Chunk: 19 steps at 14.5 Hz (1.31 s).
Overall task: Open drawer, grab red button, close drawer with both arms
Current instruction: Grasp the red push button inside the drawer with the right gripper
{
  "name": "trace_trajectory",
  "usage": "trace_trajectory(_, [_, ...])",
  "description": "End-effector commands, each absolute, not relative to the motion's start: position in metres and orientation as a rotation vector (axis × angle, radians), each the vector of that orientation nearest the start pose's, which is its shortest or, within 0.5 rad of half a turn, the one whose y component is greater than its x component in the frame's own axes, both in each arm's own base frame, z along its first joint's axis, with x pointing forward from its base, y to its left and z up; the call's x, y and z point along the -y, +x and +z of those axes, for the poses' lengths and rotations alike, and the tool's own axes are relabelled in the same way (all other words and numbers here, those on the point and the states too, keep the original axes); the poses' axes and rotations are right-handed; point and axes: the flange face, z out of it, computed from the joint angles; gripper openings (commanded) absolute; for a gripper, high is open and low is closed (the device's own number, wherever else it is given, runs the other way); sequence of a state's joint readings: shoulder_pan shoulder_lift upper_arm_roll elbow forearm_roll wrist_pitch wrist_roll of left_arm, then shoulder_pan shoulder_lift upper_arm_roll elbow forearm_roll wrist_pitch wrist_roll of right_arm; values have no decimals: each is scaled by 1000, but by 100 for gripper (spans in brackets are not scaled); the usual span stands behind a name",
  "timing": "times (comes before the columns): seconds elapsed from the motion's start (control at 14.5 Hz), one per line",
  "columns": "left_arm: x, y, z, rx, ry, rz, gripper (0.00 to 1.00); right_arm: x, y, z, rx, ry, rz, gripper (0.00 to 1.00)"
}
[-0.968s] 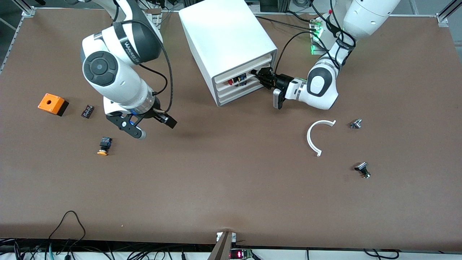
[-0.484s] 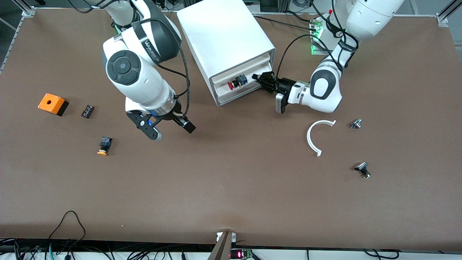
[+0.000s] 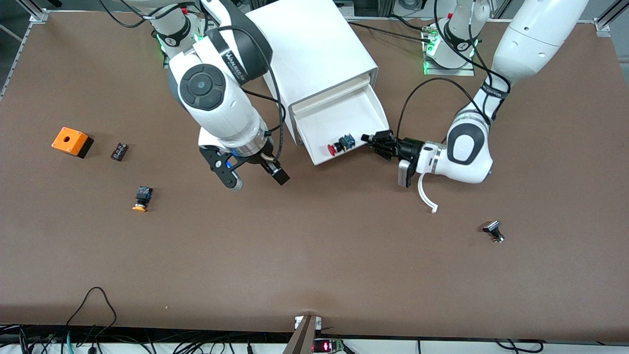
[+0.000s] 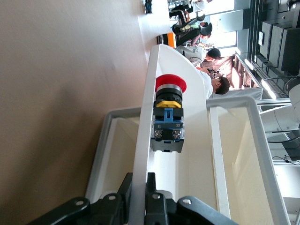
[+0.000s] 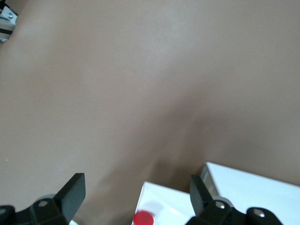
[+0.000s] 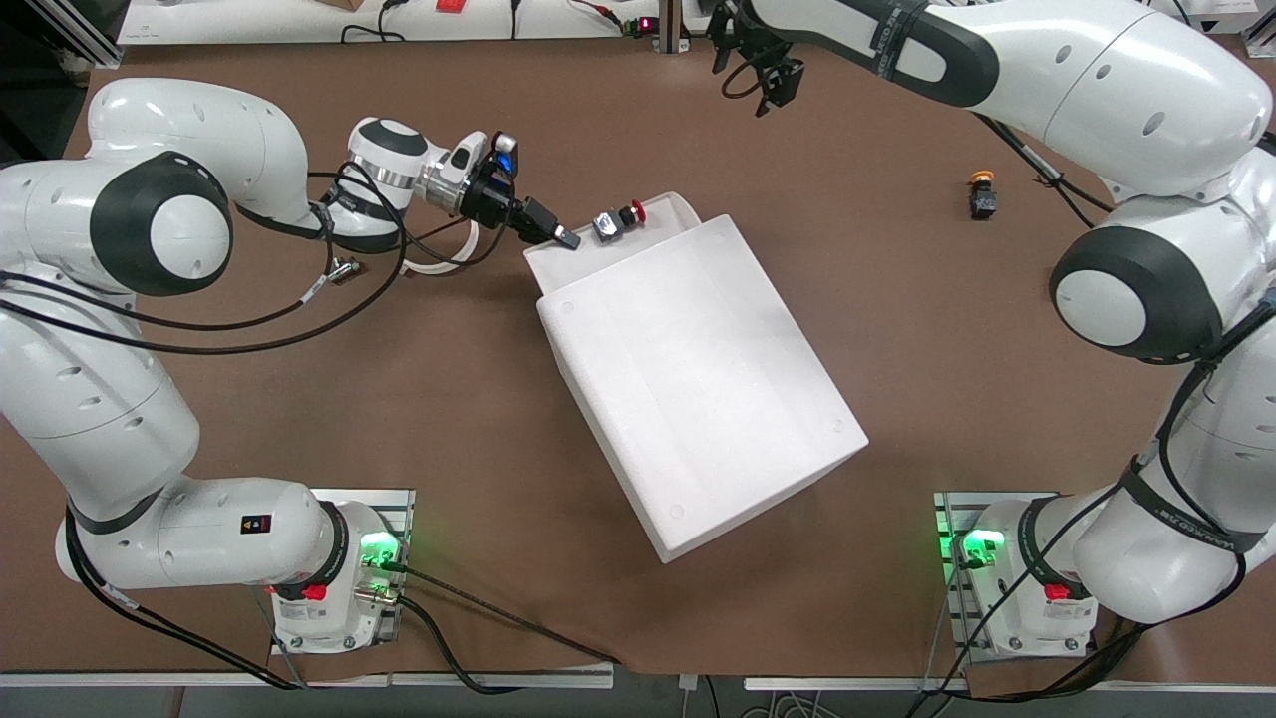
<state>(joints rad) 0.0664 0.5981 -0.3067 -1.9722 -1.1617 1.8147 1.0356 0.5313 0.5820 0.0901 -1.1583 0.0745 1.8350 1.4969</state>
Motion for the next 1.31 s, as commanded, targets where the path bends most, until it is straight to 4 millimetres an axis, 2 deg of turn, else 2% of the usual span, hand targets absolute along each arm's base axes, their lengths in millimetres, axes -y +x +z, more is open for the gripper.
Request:
trace_trajectory(0.0, [196, 565, 185, 437, 1816, -196, 0, -452, 599, 471, -1400, -2592, 86, 99])
trace_trajectory(0.14, [187, 579, 185, 466, 1830, -188, 0, -473, 591, 462, -1438, -2544, 86, 99])
trace_trajectory(0.35, [178, 583, 186, 450, 1830, -187, 0, -498, 581, 455, -1442, -2477, 130, 99])
trace_trajectory(0.41, [176, 584, 186, 439, 1834, -193, 45, -505, 579, 450, -1440, -2459, 145, 99])
trace_trajectory(0.48, [176, 583, 186, 436, 1830, -201, 96, -514, 575, 444, -1448, -2442, 145, 99])
trace_trajectory(0.55, [177, 582, 189, 438, 1813, -216, 100, -525, 570, 438, -1447, -2429, 146, 99])
trace_trajectory(0.69, [168, 585, 197, 427, 1822, -218, 100, -543, 560, 420, -1445, -2425, 152, 99])
trace_trajectory(0.76, [162, 587, 210, 448, 1846, -226, 100, -551, 556, 411, -1444, -2422, 155, 99])
trace_trajectory(1.04, [149, 592, 283, 448, 2096, -350, 100, -573, 547, 383, -1455, -2384, 152, 99])
trace_trajectory(1.24, [134, 610, 334, 445, 2335, -396, 100, -586, 538, 363, -1449, -2387, 156, 99])
